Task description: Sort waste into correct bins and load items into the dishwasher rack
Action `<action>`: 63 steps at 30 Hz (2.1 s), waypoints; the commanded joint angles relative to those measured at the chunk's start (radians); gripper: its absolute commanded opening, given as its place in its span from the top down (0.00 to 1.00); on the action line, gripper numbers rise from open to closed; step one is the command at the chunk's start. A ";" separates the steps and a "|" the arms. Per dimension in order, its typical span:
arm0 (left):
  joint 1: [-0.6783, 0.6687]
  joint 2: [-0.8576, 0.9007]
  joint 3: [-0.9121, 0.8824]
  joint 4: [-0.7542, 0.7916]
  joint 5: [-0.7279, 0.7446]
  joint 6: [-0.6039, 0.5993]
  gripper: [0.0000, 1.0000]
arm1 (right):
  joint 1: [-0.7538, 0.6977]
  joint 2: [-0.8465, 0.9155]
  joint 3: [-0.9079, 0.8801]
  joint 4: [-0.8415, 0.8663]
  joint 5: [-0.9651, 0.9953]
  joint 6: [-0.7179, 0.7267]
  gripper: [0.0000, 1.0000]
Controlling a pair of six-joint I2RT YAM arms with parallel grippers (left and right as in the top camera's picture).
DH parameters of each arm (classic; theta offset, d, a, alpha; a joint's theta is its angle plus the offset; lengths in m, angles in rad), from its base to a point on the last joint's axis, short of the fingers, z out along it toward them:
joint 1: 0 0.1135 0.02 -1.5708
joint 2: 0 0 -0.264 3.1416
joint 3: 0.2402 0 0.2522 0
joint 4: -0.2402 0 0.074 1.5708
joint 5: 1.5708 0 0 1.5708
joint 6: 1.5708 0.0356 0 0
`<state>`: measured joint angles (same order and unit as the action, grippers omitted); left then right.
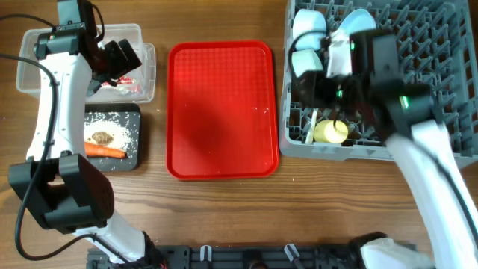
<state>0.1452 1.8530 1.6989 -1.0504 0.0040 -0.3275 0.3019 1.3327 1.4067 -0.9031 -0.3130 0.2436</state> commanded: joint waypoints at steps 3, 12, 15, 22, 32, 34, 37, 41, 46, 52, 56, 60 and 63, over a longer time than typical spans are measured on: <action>0.004 -0.024 0.013 0.000 -0.013 0.008 0.00 | 0.121 -0.217 -0.001 -0.005 -0.022 -0.032 0.00; 0.004 -0.024 0.013 0.000 -0.013 0.008 0.00 | 0.119 -0.248 -0.001 -0.024 0.122 -0.046 0.00; 0.004 -0.024 0.013 0.000 -0.013 0.008 0.00 | 0.119 -0.248 -0.001 -0.006 0.122 -0.035 0.00; 0.004 -0.024 0.013 0.000 -0.013 0.008 0.00 | 0.119 -0.244 -0.001 -0.014 0.129 -0.164 0.00; 0.004 -0.024 0.013 -0.001 -0.013 0.008 0.00 | 0.119 -0.178 -0.001 0.013 0.122 -0.164 0.00; 0.004 -0.024 0.013 0.000 -0.013 0.008 0.00 | 0.119 -0.142 -0.001 0.019 0.123 -0.165 0.00; 0.004 -0.024 0.013 0.000 -0.013 0.008 0.00 | 0.119 -0.083 -0.001 0.053 0.127 -0.165 0.00; 0.004 -0.024 0.013 0.000 -0.013 0.008 0.00 | 0.102 -0.060 -0.001 0.074 0.164 -0.164 0.00; 0.004 -0.024 0.013 0.000 -0.013 0.008 0.00 | 0.060 -0.115 -0.064 0.167 0.224 -0.168 0.00; 0.004 -0.024 0.013 0.000 -0.013 0.008 0.00 | -0.019 -0.469 -0.602 0.688 0.333 -0.198 0.00; 0.004 -0.024 0.013 0.000 -0.013 0.008 0.00 | -0.163 -0.724 -0.869 0.733 0.235 -0.199 0.00; 0.004 -0.024 0.013 0.000 -0.013 0.008 0.00 | -0.222 -0.919 -1.060 0.764 0.279 -0.198 0.00; 0.004 -0.024 0.013 0.000 -0.013 0.008 0.00 | -0.222 -1.048 -1.213 0.892 0.325 -0.199 0.00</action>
<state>0.1452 1.8530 1.6989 -1.0512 0.0040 -0.3275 0.0841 0.3775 0.2905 -0.0811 -0.0315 0.0540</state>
